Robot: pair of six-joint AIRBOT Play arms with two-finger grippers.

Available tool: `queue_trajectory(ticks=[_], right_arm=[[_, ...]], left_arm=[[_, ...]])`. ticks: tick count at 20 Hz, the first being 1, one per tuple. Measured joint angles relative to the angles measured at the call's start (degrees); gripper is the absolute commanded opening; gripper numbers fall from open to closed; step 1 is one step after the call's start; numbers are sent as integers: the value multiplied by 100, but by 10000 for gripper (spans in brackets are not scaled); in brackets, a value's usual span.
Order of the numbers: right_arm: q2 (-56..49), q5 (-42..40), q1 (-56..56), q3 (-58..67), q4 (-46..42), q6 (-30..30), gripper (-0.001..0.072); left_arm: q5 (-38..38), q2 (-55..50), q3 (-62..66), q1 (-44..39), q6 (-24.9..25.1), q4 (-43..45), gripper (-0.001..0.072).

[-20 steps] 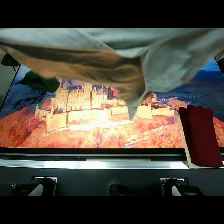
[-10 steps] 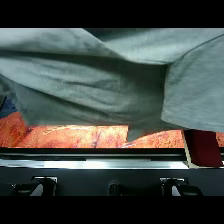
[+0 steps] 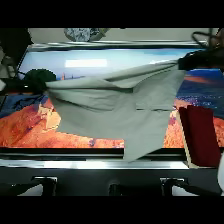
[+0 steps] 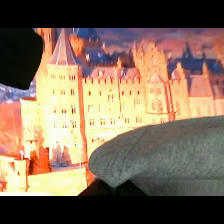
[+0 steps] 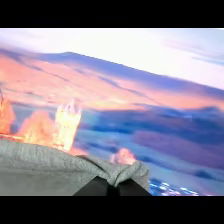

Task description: Fold the shirts.

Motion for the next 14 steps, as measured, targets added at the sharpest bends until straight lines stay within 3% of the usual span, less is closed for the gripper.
queue_trajectory(ticks=[4,5,6,7,8,11,13,14], right_arm=[[-1401,-232,15,-9,1023,212,50],[-1620,-175,42,-13,1161,243,72],[-1792,-131,61,-13,1281,262,256],[-1897,-116,72,0,1397,269,472],[-1958,-61,70,33,1497,275,594],[-1840,332,-72,151,1591,269,595],[-1652,1062,-256,179,1434,140,584],[-1574,1502,-358,175,1268,66,530]], left_arm=[[46,-1244,-50,7,-52,-262,38],[-2,-1438,-52,7,-74,-396,82],[-42,-1593,-52,2,-111,-522,243],[-98,-1694,-15,2,-127,-619,506],[-179,-1770,74,24,-144,-715,625],[-785,-1880,557,232,-133,-809,613],[-1401,-1886,743,466,-94,-841,601],[-1707,-1871,728,605,-59,-839,593]])
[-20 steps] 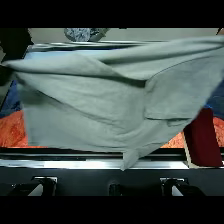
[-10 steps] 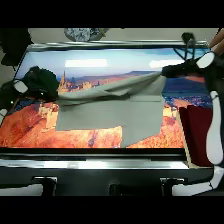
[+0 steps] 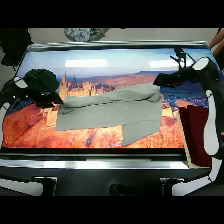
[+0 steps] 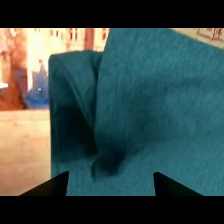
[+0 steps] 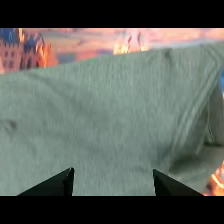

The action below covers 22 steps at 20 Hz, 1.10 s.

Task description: Fold the shirts.

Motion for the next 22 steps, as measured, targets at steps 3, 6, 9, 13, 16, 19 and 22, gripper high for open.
queue_trajectory(ticks=[3,6,9,13,16,19,22], right_arm=[[262,1388,-146,-205,-708,-428,532],[669,2013,-160,-730,-1226,-726,533],[1019,2085,-162,-1246,-1305,-855,533],[1226,2050,-170,-1705,-1355,-920,560],[1285,1845,-164,-2111,-1370,-914,572],[1305,1373,-164,-2605,-1351,-743,572],[1307,826,-168,-3064,-1322,-658,572]], left_arm=[[-608,140,-533,365,146,-15,591],[-682,286,-1338,601,402,-184,589],[-470,348,-1821,682,579,-391,517],[-175,385,-2124,654,656,-590,335],[166,382,-2245,577,632,-623,127],[306,387,-2284,540,590,-662,35],[343,387,-2304,529,579,-654,33]])
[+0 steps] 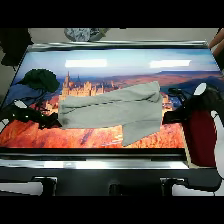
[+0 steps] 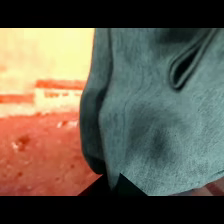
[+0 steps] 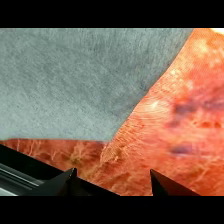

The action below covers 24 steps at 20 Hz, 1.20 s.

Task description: Fold the shirts.

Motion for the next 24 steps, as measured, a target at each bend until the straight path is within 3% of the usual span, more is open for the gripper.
queue_trajectory(ticks=[5,7,8,10,14,17,24], right_arm=[[-210,-981,-4,-393,234,79,551],[-387,-1331,-11,-439,549,79,484],[-485,-1460,-11,-455,728,79,420],[-664,-1683,-15,-468,1086,48,59],[-717,-1956,-2,-299,1329,-262,46],[-151,-1871,-2,354,1167,-627,47],[2811,-2747,-11,2653,459,-1652,48]], left_arm=[[-4,15,-13,-7,125,26,33],[0,37,-15,-9,201,31,33],[-4,44,-15,-9,238,39,33],[-24,55,-9,-17,310,70,33],[-105,153,310,11,387,175,29],[-146,643,1200,-20,378,101,29],[935,2750,4474,-179,-201,55,31]])
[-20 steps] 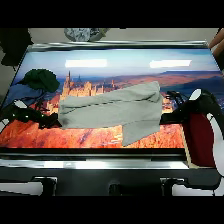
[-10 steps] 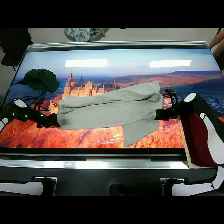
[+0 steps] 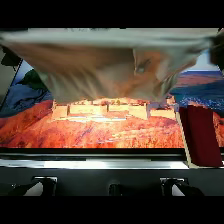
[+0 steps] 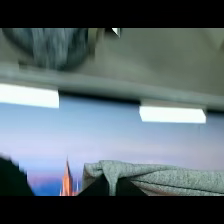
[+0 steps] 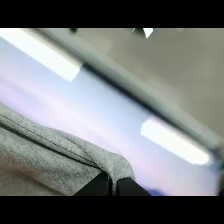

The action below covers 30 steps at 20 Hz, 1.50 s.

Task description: Fold the shirts.

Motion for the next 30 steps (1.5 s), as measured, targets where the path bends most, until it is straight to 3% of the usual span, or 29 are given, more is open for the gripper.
queue_trajectory(ticks=[6,13,17,22,25,30], right_arm=[[1971,-164,-9,428,-654,505,47],[2184,142,-9,496,-905,876,47],[1093,1187,2,496,-894,918,46],[-1502,2361,33,385,-527,986,46],[-2977,2116,219,348,-280,1104,47],[-4273,695,553,334,-17,1366,48]], left_arm=[[328,1515,684,-31,-238,42,31],[-243,1733,776,-44,-302,149,31],[-782,1141,221,-48,-227,369,31],[-890,-225,-1488,-48,-116,535,31],[-505,-1331,-2004,-46,15,575,32],[7,-3016,-1622,-39,96,210,33]])
